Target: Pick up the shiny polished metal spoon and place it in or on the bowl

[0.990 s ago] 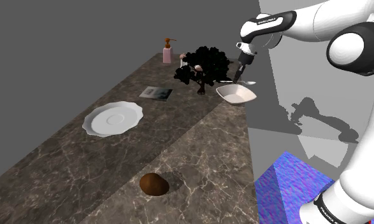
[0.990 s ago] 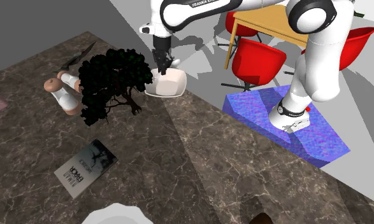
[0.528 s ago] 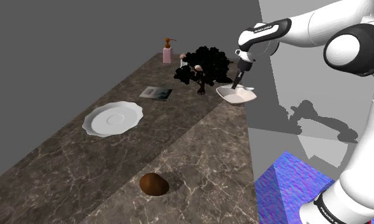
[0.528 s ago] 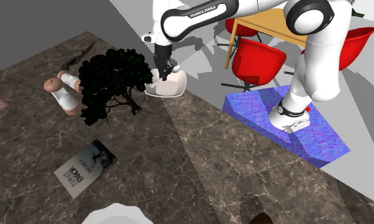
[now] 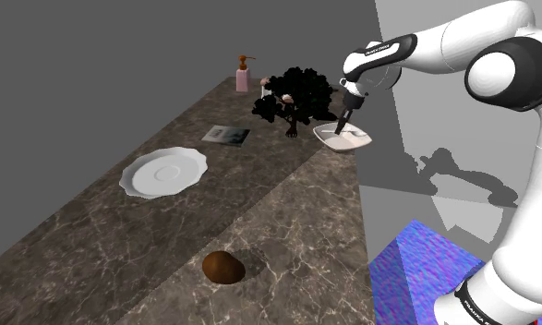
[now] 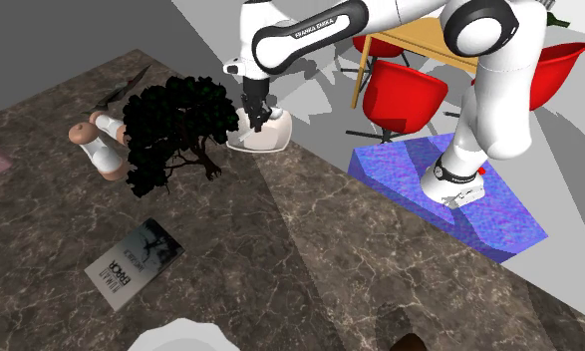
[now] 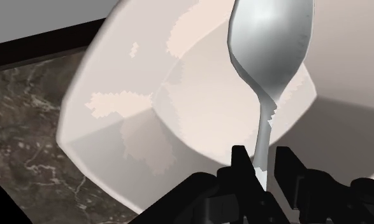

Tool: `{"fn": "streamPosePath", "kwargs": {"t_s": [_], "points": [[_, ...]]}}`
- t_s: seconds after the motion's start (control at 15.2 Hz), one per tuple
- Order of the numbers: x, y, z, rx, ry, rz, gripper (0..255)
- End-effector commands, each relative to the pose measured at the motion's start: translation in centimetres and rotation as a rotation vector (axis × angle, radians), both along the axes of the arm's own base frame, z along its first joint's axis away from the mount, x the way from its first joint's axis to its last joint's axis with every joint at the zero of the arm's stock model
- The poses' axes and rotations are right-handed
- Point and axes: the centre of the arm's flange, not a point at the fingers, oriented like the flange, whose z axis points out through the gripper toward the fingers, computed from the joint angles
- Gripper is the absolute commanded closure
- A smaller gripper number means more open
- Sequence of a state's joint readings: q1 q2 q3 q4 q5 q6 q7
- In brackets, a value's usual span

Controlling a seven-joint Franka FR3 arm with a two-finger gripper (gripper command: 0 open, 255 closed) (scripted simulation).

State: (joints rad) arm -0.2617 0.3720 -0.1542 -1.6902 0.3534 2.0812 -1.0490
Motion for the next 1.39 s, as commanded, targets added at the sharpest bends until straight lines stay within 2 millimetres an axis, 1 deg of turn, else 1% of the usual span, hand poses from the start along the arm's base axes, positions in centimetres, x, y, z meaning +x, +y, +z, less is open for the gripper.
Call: {"fn": "streamPosePath", "kwargs": {"t_s": [0.0,0.13,0.2,0.53,0.73,0.79,1.32], "points": [[0.0,0.0,0.0,0.0,0.0,0.0,255],[0.0,0.0,0.0,0.0,0.0,0.0,255],[0.0,0.0,0.0,0.0,0.0,0.0,0],[0.0,0.0,0.0,0.0,0.0,0.0,0],[-0.6,-0.8,3.8,0.0,0.0,0.0,0],[-0.7,-1.1,4.8,0.0,0.0,0.0,0],[-0.7,-1.1,4.8,0.0,0.0,0.0,0]]}}
